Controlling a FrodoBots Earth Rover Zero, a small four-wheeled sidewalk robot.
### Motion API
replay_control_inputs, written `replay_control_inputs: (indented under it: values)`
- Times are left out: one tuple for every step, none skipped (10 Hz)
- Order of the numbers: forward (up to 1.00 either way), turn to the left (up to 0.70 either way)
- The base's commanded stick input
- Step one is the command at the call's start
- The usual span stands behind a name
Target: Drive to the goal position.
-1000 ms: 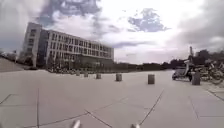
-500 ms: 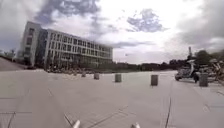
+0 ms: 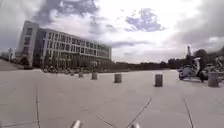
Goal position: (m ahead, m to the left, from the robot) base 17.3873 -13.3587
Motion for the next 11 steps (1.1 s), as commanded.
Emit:
replay_control_inputs:
  values:
    - [1.00,-0.25]
    - [1.00,-0.25]
    - [1.00,-0.25]
    - [1.00,-0.25]
    - [1.00,-0.25]
    - [1.00,-0.25]
    - [1.00,-0.25]
    - [1.00,-0.25]
    - [1.00,-0.25]
    - [1.00,-0.25]
    - [1.00,-0.25]
